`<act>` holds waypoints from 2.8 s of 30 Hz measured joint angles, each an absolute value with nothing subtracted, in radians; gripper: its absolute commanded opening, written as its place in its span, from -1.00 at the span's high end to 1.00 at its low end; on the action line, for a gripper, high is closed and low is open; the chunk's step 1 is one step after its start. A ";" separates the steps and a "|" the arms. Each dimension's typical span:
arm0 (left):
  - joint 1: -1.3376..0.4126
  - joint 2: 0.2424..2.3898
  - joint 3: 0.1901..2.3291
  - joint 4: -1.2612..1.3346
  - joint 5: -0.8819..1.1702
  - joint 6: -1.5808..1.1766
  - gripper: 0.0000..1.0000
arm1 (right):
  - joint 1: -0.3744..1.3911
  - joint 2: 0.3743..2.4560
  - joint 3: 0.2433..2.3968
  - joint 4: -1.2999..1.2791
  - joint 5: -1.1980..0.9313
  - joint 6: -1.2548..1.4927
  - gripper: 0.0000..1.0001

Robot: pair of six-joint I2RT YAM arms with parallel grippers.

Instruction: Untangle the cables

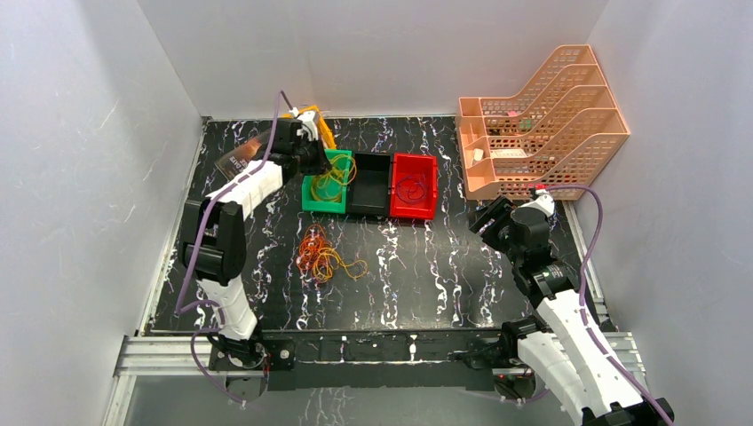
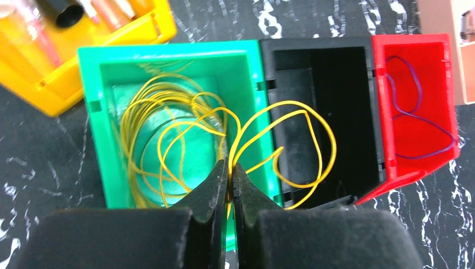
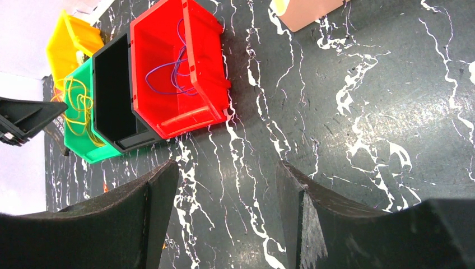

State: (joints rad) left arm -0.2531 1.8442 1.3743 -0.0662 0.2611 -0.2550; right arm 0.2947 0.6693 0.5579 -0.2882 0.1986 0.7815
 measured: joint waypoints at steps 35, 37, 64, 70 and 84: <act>-0.317 1.924 1.410 -0.203 0.036 -0.181 0.42 | 0.295 0.682 0.540 -0.278 0.186 0.782 -0.44; -0.326 1.930 1.413 -0.213 0.020 -0.177 0.32 | 0.295 0.682 0.540 -0.278 0.186 0.782 -0.44; -0.303 1.565 1.326 -0.308 0.022 -0.128 -0.97 | 0.295 0.780 0.515 -0.256 0.040 0.651 -0.79; -0.286 1.414 1.177 -0.308 0.075 -0.154 -0.96 | 0.370 0.881 0.516 -0.225 -0.047 0.621 -0.72; -0.285 1.236 0.902 -0.294 0.086 -0.264 -0.84 | 0.789 1.240 0.557 0.084 -0.019 0.746 -0.30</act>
